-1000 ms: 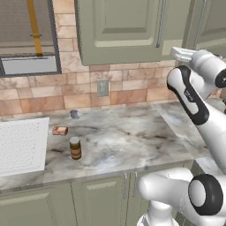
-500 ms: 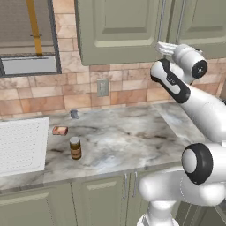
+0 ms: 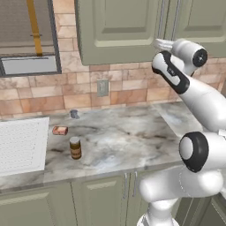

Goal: Open the cabinet. Pick the bar soap and place it next to the sink. Then close the cabinet.

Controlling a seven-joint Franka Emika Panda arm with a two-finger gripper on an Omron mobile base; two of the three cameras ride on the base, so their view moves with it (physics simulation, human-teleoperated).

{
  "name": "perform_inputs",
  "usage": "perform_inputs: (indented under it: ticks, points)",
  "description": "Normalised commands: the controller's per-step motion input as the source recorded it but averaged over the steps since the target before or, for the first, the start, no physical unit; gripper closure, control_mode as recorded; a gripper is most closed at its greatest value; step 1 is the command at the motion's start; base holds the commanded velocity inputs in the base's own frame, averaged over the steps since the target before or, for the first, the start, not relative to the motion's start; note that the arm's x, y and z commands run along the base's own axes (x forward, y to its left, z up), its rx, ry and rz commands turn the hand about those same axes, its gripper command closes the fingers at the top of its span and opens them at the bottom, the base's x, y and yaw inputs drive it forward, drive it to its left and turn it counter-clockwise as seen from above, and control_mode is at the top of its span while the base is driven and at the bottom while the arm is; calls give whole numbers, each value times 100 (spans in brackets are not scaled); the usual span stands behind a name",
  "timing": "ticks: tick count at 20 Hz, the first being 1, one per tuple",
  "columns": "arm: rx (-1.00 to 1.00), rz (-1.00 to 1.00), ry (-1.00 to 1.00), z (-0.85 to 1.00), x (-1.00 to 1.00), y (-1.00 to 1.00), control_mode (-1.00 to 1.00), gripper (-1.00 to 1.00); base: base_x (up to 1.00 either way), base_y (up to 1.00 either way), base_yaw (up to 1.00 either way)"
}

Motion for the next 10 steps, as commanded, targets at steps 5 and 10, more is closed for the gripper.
perform_inputs:
  ticks: [5, 10]
  points:
    - [0, 5, 15, -8, 76, 9, -100, -100, 0, 0, 0]
    - [0, 1, 9, -26, 75, 23, -100, -100, 0, 0, 0]
